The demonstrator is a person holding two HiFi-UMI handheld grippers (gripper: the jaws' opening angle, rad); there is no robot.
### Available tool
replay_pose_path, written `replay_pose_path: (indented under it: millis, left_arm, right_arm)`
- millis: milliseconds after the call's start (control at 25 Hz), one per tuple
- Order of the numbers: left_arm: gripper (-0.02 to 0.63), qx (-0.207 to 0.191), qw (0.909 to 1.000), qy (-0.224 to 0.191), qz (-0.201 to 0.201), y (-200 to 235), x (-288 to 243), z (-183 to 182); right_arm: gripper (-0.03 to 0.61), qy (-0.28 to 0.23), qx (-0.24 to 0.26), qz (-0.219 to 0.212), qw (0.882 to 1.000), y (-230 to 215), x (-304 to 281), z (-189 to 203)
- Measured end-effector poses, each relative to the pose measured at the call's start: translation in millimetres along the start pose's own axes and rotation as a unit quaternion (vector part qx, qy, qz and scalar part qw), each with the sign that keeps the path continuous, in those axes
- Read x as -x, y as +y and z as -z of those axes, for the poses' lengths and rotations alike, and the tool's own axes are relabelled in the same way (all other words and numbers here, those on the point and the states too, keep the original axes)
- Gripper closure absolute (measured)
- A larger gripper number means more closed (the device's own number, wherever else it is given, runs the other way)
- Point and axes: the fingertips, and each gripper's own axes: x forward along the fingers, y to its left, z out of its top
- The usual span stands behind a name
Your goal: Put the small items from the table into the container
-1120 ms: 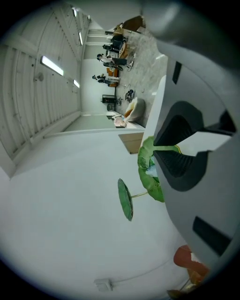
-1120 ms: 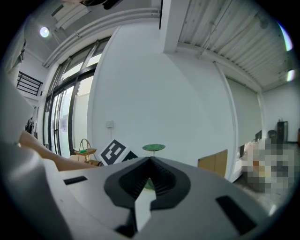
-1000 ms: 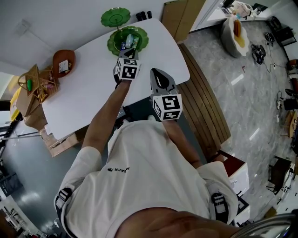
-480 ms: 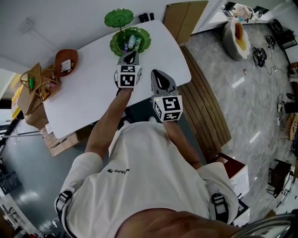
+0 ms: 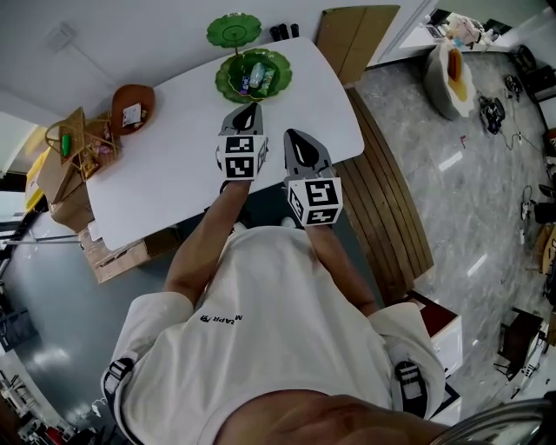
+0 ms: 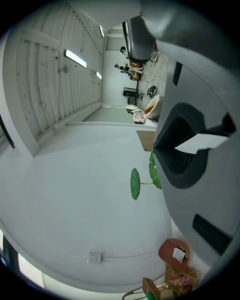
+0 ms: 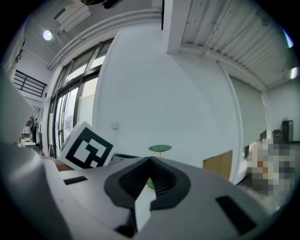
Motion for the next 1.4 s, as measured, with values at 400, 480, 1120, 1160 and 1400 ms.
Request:
replay_pose_path:
  millis: [400, 480, 1120, 1160, 1400]
  left_arm:
    - [0.611, 0.026, 0.9994, -0.023, -0.008, -1.3, 33.5, -9.1]
    - [0.611, 0.026, 0.9991, -0.031, -0.011, -2.0, 40.2, -12.6]
    - [0.609, -0.032, 0.9944, -0.093, -0.038, -7.6, 98.8, -26.2]
    - [0.61, -0.035, 0.994, -0.095, -0.042, -6.7, 102.6, -26.6]
    - [0.609, -0.036, 0.993, -0.098, -0.056, -4.9, 119.0, -18.9]
  right_arm:
    - [0.571, -0.006, -0.006, -0.01, 1.0, 9.0, -1.6, -2.6]
    - [0.571, -0.007, -0.007, -0.013, 1.0, 11.9, -2.7, -3.6]
    - [0.572, -0.01, -0.004, -0.036, 0.999, 30.5, -10.1, -2.3]
    - [0.572, -0.01, -0.004, -0.039, 0.999, 32.5, -10.6, -1.7]
    - [0.571, -0.012, 0.0, -0.047, 0.999, 39.6, -14.3, 0.6]
